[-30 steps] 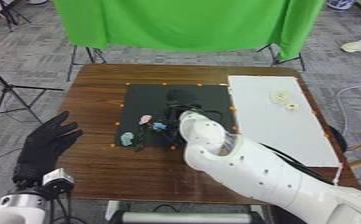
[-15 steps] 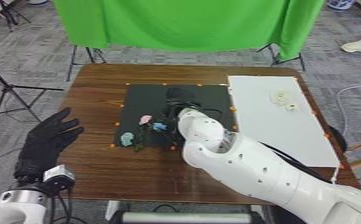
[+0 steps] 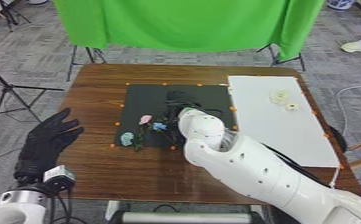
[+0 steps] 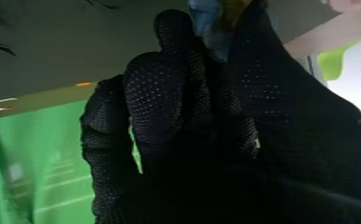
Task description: Arrange flowers
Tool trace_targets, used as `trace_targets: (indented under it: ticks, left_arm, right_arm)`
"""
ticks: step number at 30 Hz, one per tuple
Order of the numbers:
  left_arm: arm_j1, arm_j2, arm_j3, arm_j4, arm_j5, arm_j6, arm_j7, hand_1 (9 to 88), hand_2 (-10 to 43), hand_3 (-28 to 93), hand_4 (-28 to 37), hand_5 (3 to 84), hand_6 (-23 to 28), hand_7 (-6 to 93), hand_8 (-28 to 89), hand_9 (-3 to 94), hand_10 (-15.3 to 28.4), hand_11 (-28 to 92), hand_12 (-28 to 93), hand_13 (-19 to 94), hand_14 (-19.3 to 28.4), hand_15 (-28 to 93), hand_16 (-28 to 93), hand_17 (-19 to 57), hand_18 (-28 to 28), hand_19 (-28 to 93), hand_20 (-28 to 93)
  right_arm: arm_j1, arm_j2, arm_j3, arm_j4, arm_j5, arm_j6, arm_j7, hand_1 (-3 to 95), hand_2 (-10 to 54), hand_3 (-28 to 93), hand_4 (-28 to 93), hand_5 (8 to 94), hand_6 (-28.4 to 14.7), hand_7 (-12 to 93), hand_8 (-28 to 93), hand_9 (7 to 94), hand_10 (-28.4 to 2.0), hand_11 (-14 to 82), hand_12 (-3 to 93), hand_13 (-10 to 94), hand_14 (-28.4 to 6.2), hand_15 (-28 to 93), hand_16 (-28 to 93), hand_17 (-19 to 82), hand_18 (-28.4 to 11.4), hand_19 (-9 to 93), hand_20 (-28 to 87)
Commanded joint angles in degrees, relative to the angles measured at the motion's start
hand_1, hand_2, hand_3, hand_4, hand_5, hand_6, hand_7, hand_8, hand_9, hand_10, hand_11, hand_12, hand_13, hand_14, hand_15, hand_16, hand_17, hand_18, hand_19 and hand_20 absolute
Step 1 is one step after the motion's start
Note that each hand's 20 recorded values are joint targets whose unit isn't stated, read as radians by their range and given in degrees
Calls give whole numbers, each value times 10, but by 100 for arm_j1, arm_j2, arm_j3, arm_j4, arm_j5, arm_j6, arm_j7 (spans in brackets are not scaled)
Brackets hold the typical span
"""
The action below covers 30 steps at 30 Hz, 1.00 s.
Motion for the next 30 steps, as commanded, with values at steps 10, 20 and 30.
trace_targets:
  ticks: [10, 20, 30]
  left_arm:
    - [160, -55, 2, -36, 10, 12, -60, 246, 38, 804, -206, 361, 97, 148, -101, 349, 203, 300, 98, 254, 267, 532, -97, -116, 235, 570, 32]
    - [248, -81, -2, -70, 4, 52, -43, 246, 38, 804, -206, 361, 97, 148, -101, 350, 203, 300, 98, 254, 267, 532, -97, -116, 236, 570, 32]
    - [423, -128, -52, -155, -21, 140, 11, 245, 41, 805, -205, 361, 97, 149, -101, 350, 204, 299, 98, 254, 267, 532, -97, -116, 236, 570, 33]
  right_arm:
    - [-75, -121, 322, -136, -73, -585, -8, 425, -95, 893, -283, 597, -53, 257, -168, 610, -171, 414, 164, 639, -87, 828, 128, 275, -233, 932, 331]
    - [-101, -98, 513, -315, -72, -720, -46, 415, -95, 896, -283, 574, -62, 252, -166, 584, -182, 426, 152, 632, -93, 834, 119, 266, -236, 932, 333]
    - [-179, 494, 919, -902, 133, -631, -197, 391, -95, 909, -283, 563, -69, 246, -162, 572, -189, 422, 146, 630, -102, 842, 98, 267, -236, 932, 336]
